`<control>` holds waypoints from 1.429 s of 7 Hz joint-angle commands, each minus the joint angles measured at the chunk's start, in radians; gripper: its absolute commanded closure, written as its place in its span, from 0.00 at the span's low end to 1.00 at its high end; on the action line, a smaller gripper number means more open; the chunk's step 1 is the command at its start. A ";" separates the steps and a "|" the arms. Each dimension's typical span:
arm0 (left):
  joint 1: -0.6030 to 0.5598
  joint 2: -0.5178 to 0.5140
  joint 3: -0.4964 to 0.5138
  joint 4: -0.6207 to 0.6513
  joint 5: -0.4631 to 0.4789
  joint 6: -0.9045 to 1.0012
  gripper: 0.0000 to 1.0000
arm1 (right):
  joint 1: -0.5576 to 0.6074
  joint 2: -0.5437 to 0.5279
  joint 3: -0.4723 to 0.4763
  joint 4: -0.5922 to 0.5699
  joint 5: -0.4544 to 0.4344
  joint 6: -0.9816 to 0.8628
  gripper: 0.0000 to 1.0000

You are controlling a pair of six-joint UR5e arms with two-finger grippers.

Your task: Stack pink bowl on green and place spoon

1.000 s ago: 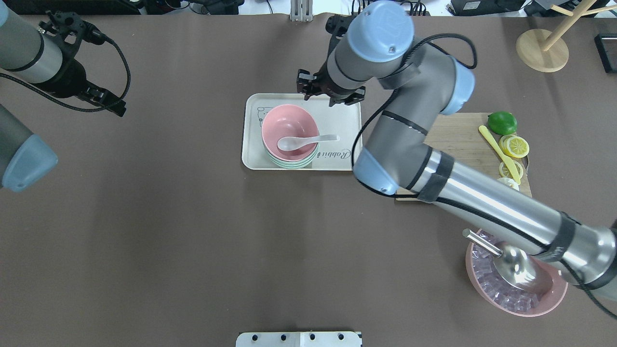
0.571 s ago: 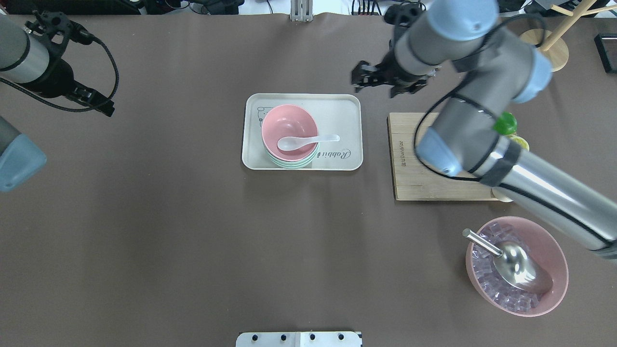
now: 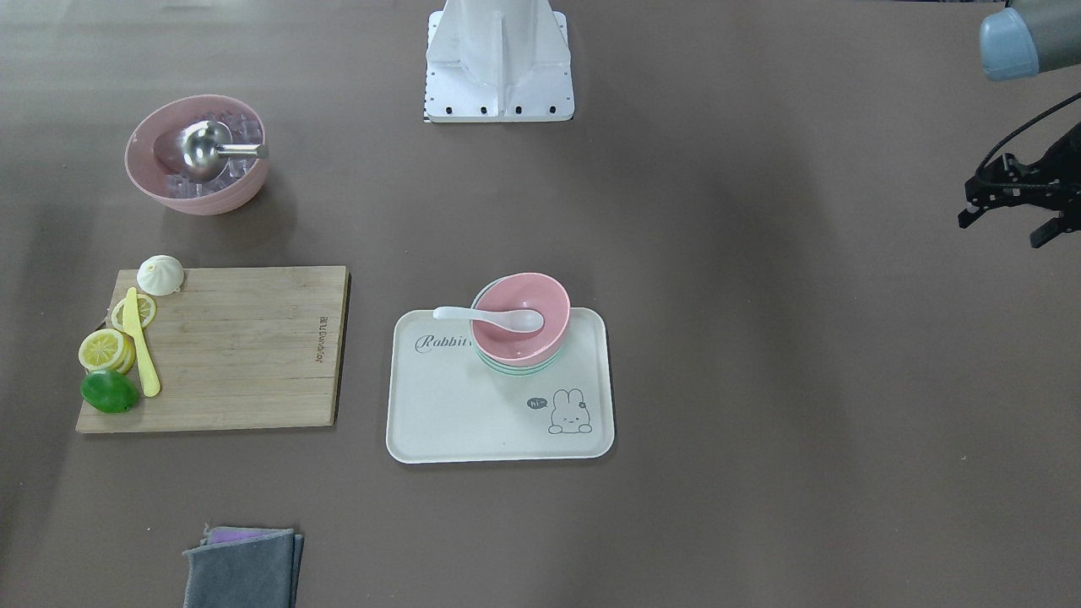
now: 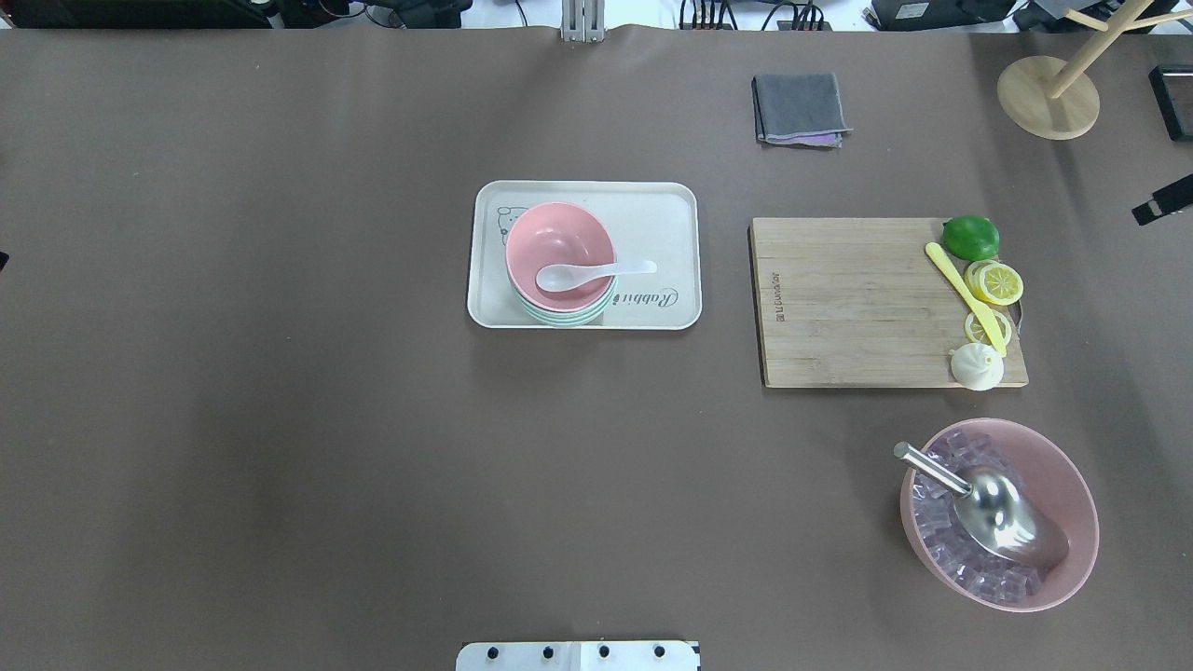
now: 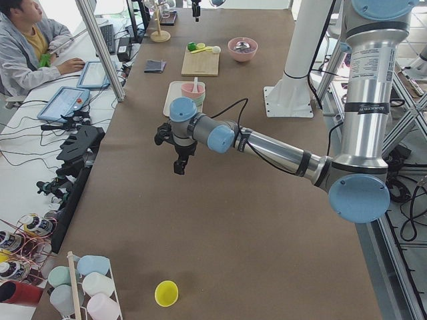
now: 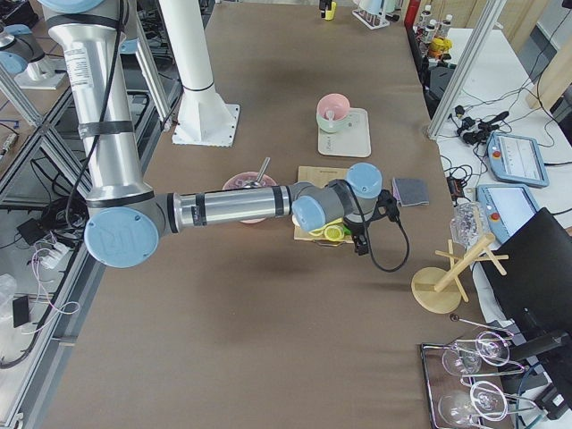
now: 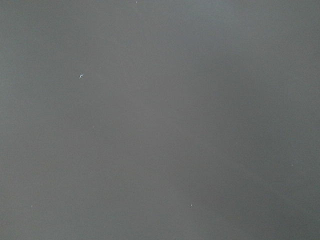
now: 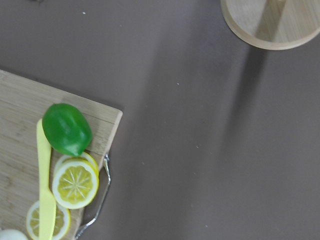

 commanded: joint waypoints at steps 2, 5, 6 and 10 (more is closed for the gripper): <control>-0.005 0.028 0.033 -0.048 0.001 -0.005 0.02 | 0.028 -0.015 -0.004 0.001 -0.007 -0.046 0.01; -0.005 0.023 0.013 -0.043 -0.005 -0.005 0.02 | 0.027 -0.015 -0.001 0.003 -0.001 -0.036 0.01; -0.005 0.024 0.019 -0.045 -0.004 -0.005 0.02 | 0.027 -0.016 0.003 0.006 -0.007 -0.034 0.00; -0.004 0.029 0.029 -0.043 0.004 -0.004 0.02 | 0.027 -0.013 0.007 0.007 -0.008 -0.034 0.00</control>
